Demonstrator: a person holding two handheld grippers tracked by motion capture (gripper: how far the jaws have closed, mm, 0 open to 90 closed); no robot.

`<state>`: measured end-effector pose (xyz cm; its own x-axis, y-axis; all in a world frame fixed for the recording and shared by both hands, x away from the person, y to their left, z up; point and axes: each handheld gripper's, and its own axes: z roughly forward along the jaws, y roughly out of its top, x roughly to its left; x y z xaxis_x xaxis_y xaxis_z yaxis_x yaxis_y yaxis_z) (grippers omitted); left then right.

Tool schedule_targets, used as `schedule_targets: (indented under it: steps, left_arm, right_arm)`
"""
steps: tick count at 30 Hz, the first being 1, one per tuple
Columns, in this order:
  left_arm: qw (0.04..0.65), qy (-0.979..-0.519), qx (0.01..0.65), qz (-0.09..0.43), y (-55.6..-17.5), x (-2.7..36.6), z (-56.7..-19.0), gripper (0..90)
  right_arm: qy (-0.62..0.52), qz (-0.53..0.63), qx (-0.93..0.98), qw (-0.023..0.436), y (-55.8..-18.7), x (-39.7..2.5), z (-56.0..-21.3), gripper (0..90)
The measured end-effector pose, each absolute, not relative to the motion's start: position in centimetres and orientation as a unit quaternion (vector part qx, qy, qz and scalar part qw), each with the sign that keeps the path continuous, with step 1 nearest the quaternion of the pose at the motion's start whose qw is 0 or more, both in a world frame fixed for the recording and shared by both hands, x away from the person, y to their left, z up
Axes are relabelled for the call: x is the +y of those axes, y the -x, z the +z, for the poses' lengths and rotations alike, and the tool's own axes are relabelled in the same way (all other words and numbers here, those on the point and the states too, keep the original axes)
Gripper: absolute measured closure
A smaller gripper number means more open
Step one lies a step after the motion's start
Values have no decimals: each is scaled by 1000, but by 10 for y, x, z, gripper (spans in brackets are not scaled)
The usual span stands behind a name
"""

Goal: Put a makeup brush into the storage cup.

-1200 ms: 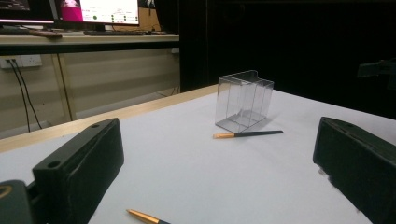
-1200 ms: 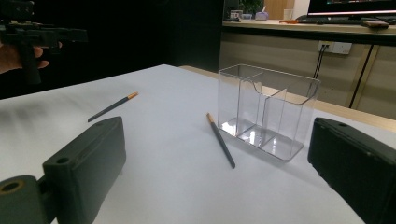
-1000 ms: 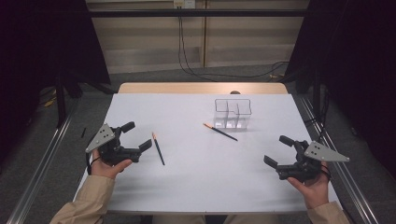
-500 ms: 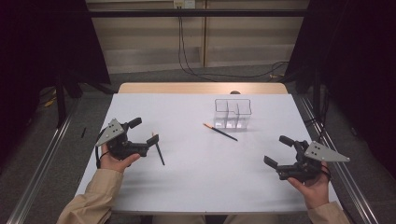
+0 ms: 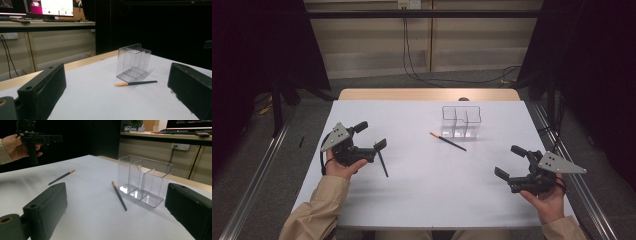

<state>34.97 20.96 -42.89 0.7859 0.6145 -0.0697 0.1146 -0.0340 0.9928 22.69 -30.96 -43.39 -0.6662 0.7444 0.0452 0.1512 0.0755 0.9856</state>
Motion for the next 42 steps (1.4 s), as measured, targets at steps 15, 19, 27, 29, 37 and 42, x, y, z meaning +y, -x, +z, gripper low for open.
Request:
schedule_targets:
  steps: [15,19,27,29,37,42]
  left_arm:
    - [637,-696,271,192,-353,206,-431,17]
    - [626,-704,276,190,-355,206,-432,17]
    - [588,-729,301,180,-358,204,-434,17]
    - [583,-730,308,178,-359,204,-435,17]
    - [549,-746,342,156,-363,203,-438,18]
    - [506,-768,365,145,-367,202,-440,21]
  right_arm:
    - [-320,599,690,251,-226,-310,-433,37]
    - [-320,598,690,252,-226,-310,-434,37]
    - [-321,598,691,251,-226,-311,-434,37]
    - [-321,598,691,251,-226,-311,-434,37]
    - [-321,596,693,248,-226,-311,-434,37]
    - [-320,595,695,248,-227,-311,-435,37]
